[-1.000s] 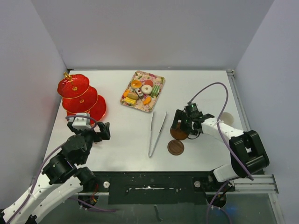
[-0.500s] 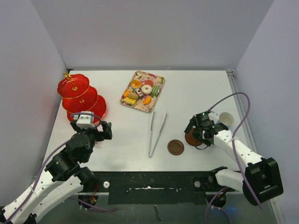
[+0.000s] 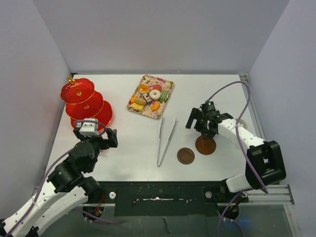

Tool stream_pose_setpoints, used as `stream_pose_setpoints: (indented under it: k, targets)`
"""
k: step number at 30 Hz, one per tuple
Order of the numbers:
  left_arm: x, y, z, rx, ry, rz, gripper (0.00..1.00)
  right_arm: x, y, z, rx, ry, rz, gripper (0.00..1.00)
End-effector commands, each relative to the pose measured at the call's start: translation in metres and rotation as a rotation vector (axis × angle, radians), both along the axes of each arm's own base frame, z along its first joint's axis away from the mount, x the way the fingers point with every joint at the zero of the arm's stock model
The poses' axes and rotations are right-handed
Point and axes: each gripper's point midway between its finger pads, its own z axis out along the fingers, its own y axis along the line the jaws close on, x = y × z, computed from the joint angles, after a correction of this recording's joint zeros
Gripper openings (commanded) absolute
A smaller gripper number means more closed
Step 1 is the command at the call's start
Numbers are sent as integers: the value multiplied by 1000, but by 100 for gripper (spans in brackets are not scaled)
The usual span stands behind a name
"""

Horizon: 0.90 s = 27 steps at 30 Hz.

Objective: Serve the afternoon tea
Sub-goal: Move the coaster to the center of the board.

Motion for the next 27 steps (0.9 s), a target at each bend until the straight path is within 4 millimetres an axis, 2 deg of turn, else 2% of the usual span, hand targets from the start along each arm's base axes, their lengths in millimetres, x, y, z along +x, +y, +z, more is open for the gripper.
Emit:
stream_pose_setpoints:
  k: [1,8,12,17,21,27]
  targets:
    - [3,3,16,-43,-56,26,97,29,16,10,30,-37,97,97]
    - [4,4,15,-40,-53,31,98,44,21,-10,2,37,149,97]
    - [4,4,15,-41,-53,32,97,38,23,-23,-5,77,162,98]
    - [5,2,13,-37,-48,25,97,17,14,-42,-27,124,138,98]
    - [5,2,13,-36,-48,26,97,-11,1,-52,-48,158,96,98]
    - [6,4,13,-36,-48,34,97,-52,-8,-58,-40,171,61,98]
